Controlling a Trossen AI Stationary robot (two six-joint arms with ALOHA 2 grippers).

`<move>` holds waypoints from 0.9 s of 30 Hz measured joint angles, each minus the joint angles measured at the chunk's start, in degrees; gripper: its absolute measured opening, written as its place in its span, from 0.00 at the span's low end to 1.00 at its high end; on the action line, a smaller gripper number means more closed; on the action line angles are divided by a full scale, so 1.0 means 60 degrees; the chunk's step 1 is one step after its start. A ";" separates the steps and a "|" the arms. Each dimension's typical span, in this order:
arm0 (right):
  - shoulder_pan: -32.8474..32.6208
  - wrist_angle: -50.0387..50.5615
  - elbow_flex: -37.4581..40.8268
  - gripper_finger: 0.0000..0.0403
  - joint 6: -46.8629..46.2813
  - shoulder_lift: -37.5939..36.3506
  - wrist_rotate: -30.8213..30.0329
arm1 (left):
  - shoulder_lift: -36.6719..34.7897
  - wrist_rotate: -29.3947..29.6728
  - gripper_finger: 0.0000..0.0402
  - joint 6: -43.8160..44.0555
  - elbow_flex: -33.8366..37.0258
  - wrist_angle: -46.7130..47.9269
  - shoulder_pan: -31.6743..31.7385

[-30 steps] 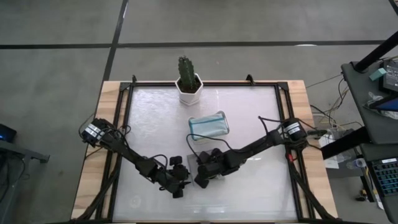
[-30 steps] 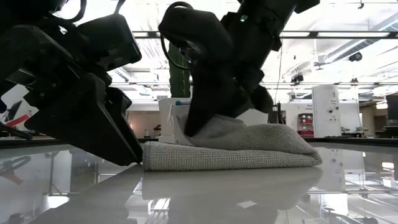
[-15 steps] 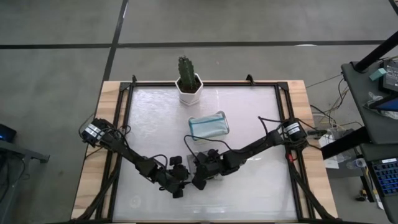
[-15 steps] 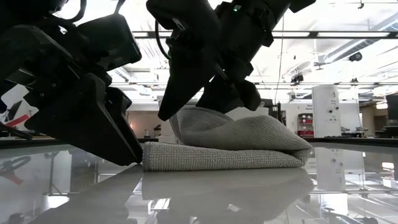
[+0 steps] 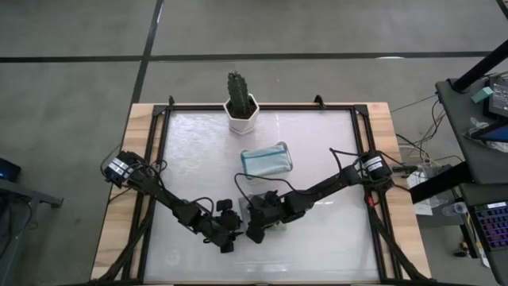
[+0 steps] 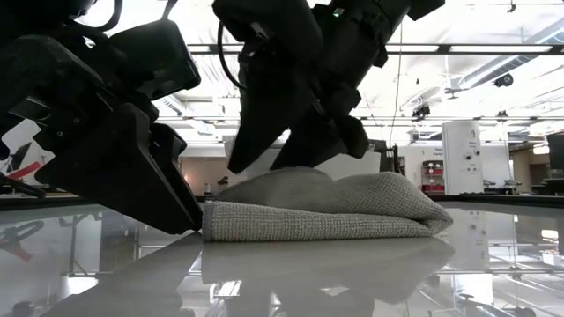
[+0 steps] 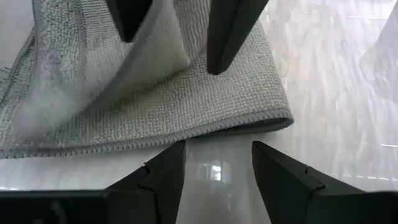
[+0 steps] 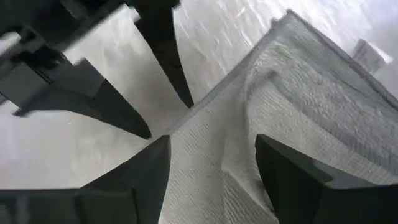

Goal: Fold microfiber towels
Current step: Fold the gray towel

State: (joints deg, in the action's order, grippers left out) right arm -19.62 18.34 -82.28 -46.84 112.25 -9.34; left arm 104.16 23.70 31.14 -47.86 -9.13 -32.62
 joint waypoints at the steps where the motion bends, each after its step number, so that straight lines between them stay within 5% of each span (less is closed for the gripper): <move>1: 0.0027 0.0084 0.0000 0.55 -0.0011 0.0000 -0.0012 | -0.0001 0.0000 0.43 0.0000 0.0000 0.0000 0.0000; 19: -0.0461 0.2648 0.0242 0.55 0.1444 -0.1335 -0.1096 | -0.0006 0.0051 0.43 0.0000 0.0037 -0.0011 0.0000; 27: -0.0681 0.1668 0.1481 0.55 0.1571 -0.1370 -0.1551 | -0.0007 0.0086 0.43 0.0000 0.0058 -0.0035 0.0000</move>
State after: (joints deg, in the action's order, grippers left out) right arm -23.70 28.35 -73.39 -37.41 104.03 -18.65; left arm 104.12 24.22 31.14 -47.51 -9.33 -32.62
